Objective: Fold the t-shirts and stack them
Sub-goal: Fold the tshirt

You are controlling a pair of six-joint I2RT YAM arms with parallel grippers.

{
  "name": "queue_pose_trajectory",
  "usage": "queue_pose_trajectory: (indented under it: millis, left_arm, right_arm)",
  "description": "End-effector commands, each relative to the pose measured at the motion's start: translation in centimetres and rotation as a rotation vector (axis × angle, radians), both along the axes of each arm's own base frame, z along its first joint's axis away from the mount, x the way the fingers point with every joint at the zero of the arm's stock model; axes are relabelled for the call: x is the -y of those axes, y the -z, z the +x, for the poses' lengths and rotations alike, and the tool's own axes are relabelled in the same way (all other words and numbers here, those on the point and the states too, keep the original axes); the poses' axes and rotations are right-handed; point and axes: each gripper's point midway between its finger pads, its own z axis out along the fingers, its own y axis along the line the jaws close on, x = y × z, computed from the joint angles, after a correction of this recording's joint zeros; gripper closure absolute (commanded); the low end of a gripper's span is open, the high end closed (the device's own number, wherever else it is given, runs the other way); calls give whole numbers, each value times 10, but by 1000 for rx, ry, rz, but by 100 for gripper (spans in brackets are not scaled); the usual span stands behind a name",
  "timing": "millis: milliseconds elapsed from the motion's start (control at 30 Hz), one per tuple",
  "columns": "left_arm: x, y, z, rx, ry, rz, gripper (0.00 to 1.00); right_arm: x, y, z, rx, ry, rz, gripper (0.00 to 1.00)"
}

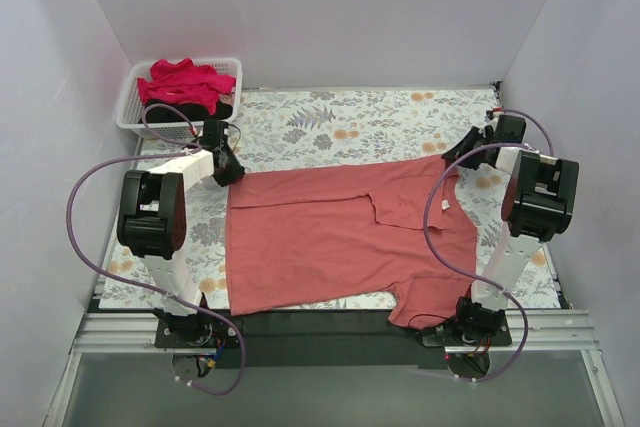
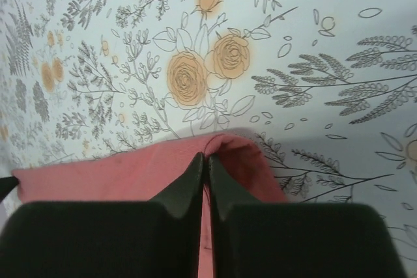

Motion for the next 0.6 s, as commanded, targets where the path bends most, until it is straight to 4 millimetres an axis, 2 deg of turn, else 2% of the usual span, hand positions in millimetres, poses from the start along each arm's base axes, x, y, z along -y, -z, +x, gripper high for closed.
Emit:
queue_pose_trajectory:
  millis: [0, 133, 267, 333, 500, 567]
  left_arm:
    - [-23, 15, 0, -37, -53, 60, 75]
    - [-28, 23, -3, -69, -69, 59, 76]
    - [-28, 29, -3, -88, -74, 48, 76]
    - [-26, 31, -1, -90, -64, 40, 73]
    - [-20, 23, 14, -54, -34, 17, 53]
    - [-16, 12, 23, -22, -22, -2, 45]
  right_arm:
    - [17, -11, 18, 81, -2, -10, 96]
    - [32, -3, 16, 78, 3, -9, 98]
    - [35, 6, 9, 66, 6, -10, 97]
    - [38, 10, 9, 65, 7, -15, 95]
    - [36, 0, 19, 98, -20, -2, 85]
    - [34, -12, 19, 119, -22, -3, 74]
